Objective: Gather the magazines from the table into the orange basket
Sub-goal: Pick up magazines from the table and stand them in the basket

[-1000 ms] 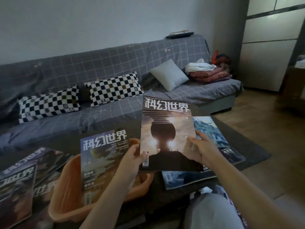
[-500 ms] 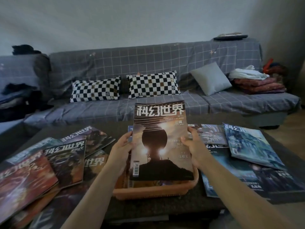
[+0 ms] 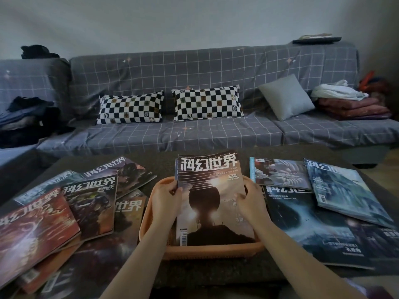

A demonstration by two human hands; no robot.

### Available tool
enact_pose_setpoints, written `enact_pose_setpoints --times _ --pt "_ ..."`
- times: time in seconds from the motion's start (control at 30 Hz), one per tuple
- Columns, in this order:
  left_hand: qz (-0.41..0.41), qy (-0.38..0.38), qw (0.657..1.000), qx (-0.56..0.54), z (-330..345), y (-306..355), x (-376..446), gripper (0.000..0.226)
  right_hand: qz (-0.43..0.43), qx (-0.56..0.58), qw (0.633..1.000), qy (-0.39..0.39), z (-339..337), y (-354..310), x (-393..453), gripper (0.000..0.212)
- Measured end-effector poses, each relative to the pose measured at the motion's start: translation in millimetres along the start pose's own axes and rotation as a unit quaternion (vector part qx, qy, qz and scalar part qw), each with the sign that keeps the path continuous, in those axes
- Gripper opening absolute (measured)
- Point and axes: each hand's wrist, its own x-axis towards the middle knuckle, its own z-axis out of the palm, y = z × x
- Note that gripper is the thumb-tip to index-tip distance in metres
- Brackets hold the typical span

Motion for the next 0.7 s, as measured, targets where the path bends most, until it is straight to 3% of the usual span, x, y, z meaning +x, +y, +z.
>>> enact_pose_setpoints --times 0.17,0.3,0.43,0.7 --pt "0.008 0.022 1.0 0.018 0.6 -0.9 -1.7 0.015 -0.031 -0.024 0.999 -0.025 -0.2 0.9 0.7 0.041" --pt "0.0 0.011 1.0 0.029 0.6 -3.5 0.6 0.023 -0.034 -0.065 0.997 -0.026 0.8 -1.0 -1.6 0.035" --pt "-0.013 -0.016 1.0 -0.004 -1.2 -4.4 0.7 0.025 0.027 -0.113 0.991 -0.068 3.4 -0.9 -2.9 0.027" --pt "-0.134 0.01 0.985 -0.106 1.8 -6.5 2.7 0.025 0.035 -0.075 0.992 -0.096 2.3 2.2 1.3 0.032"
